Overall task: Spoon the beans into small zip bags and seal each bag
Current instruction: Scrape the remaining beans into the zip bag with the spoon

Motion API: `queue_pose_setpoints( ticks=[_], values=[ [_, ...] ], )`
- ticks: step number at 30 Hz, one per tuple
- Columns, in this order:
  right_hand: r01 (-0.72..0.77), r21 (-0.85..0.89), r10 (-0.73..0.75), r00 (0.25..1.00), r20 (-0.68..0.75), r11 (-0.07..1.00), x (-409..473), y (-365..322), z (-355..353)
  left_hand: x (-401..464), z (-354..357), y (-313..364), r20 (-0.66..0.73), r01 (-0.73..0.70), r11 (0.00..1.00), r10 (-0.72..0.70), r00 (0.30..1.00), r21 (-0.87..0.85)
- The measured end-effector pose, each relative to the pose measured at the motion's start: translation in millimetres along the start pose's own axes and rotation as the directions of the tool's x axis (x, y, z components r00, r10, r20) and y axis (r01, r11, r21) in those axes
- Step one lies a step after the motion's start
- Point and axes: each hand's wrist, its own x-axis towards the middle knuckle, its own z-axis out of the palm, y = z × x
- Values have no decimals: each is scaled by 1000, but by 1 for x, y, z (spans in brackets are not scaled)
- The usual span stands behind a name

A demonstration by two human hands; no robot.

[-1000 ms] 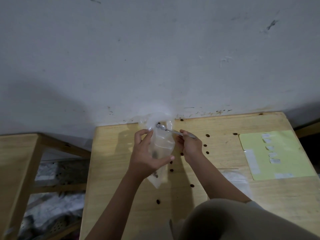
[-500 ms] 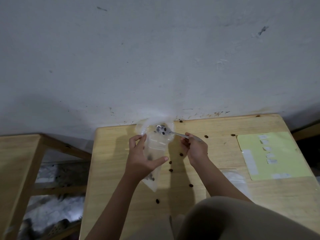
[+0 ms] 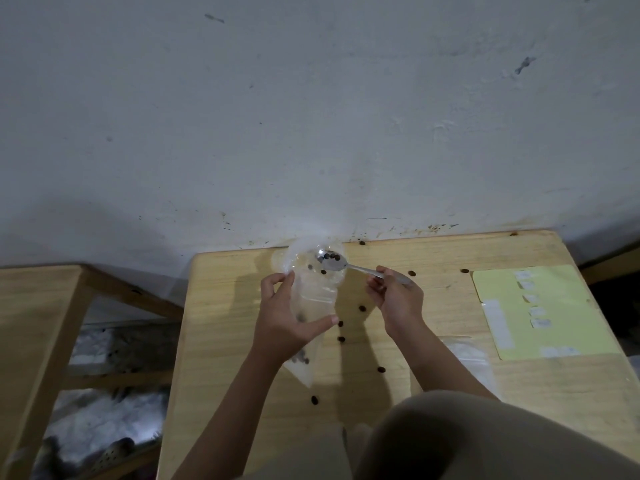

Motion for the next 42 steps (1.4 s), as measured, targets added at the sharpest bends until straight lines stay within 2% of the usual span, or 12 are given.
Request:
queue_pose_setpoints(
  ticks=[6, 11, 17, 21, 23, 25, 28, 33, 36, 39, 42],
  values=[
    [30, -5, -30, 999, 38, 1000, -3, -10, -12, 2, -1, -4, 8, 32, 999, -32, 999, 13],
    [177, -117, -157, 975, 156, 977, -17, -17, -17, 3, -1, -7, 24, 22, 999, -22, 999, 30],
    [392, -202, -302, 880, 366, 897, -38, -26, -20, 2, 1, -10, 31, -16, 997, 13, 999, 79],
    [595, -324, -394, 765, 509, 736, -45, -29, -24, 3, 2, -9, 39, -35, 993, 31, 999, 110],
    [613, -301, -441, 760, 477, 731, -46, -31, -22, 3, 2, -10, 36, -49, 991, 45, 998, 127],
    [604, -303, -487, 785, 382, 737, -41, -31, -19, 2, 2, -11, 26, -72, 986, 69, 997, 147],
    [598, -408, -516, 801, 303, 690, -29, -27, -10, 0, 3, -12, 12, -117, 975, 117, 993, 191],
    [657, -567, -513, 749, 419, 496, -17, -13, 5, -3, 5, -13, 7, -177, 952, 181, 983, 248],
    [664, -600, -513, 739, 437, 446, -10, -2, 12, -4, 7, -14, 11, -228, 934, 234, 972, 276],
    [655, -608, -517, 745, 421, 449, -5, 4, 15, -4, 7, -14, 14, -246, 929, 252, 968, 275],
    [525, -631, -447, 843, 297, 571, 8, 9, 16, -4, 7, -13, 12, -250, 932, 256, 967, 262]
  ],
)
